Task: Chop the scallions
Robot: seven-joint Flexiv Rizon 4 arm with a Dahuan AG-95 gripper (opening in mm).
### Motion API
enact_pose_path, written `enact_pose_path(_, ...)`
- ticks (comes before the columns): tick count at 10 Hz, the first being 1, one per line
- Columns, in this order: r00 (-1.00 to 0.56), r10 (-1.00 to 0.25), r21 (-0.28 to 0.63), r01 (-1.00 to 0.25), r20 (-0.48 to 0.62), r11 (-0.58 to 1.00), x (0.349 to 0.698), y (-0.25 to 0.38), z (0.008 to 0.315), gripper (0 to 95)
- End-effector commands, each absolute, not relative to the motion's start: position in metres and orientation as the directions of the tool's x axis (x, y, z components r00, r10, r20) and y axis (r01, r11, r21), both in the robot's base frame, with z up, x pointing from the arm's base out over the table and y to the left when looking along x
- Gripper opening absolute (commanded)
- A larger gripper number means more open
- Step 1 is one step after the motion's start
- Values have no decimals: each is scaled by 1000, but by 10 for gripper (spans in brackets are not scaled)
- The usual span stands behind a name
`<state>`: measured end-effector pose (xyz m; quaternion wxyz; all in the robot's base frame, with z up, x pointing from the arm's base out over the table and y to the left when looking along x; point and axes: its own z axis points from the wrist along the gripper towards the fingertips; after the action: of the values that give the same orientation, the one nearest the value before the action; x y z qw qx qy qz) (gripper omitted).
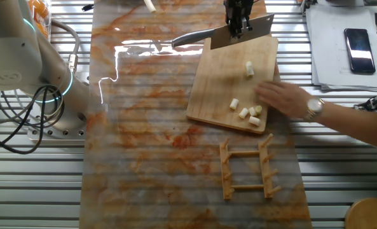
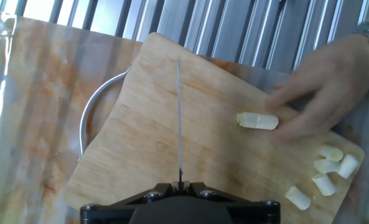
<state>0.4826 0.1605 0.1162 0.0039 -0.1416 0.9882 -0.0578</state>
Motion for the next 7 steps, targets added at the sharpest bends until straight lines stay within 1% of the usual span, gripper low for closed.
enact_pose_path(1, -942, -336, -84, -336, 14, 938, 479, 155, 118, 0)
enact_pose_path(2, -921, -390, -44, -390, 2, 920, 475, 141, 119, 0)
enact_pose_path(3, -921, -390, -53, -389, -7, 920, 472, 127, 125, 0)
enact_pose_path(5, -937, -348, -60, -346, -15, 936, 476, 110, 132, 0)
enact_pose_path(7, -950, -306, -45, -304, -57, 952, 490, 101, 128, 0)
